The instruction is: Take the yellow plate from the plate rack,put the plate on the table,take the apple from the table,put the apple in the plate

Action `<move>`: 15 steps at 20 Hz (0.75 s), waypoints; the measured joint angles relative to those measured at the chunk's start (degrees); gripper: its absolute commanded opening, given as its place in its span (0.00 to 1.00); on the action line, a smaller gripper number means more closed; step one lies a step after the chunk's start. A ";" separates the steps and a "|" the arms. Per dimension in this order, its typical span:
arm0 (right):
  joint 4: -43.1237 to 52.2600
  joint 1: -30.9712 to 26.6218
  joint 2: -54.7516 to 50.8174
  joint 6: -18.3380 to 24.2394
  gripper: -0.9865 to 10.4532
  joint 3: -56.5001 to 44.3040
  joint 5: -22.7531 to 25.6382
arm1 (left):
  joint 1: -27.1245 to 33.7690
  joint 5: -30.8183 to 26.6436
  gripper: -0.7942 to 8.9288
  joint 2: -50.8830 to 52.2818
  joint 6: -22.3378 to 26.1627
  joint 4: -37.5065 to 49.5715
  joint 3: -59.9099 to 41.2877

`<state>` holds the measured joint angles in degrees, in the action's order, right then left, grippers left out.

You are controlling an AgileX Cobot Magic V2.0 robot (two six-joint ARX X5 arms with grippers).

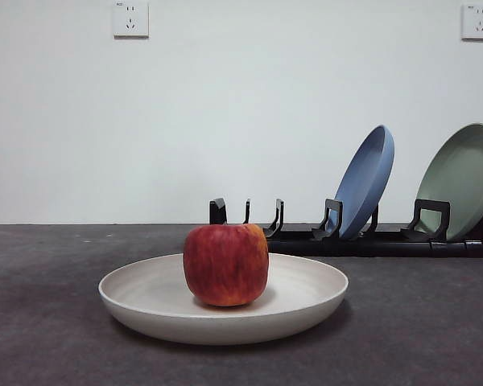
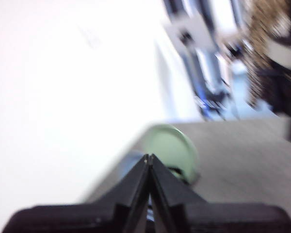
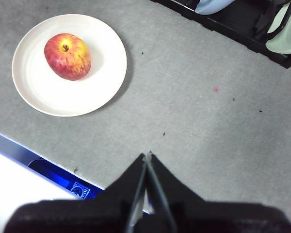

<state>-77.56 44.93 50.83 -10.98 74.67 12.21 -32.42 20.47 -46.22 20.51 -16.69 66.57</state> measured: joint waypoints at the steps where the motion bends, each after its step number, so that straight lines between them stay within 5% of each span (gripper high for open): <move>1: 0.00 0.00 0.00 0.00 0.09 0.00 0.02 | 5.16 4.37 0.08 1.60 -0.28 3.91 -2.58; 3: 0.00 0.00 0.13 0.00 0.09 0.00 0.00 | 15.39 7.69 0.08 5.99 -2.29 9.49 -9.40; 7: 0.00 0.00 0.44 0.00 0.09 0.00 0.07 | 27.67 4.50 0.08 17.31 -4.35 9.94 -24.61; 15: 0.00 0.00 0.44 0.00 0.09 0.00 0.31 | 30.27 -5.88 0.08 38.97 -7.34 9.92 -53.18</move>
<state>-77.56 44.93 51.27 -10.98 74.67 12.51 -2.15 14.59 -7.25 13.17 -6.76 13.39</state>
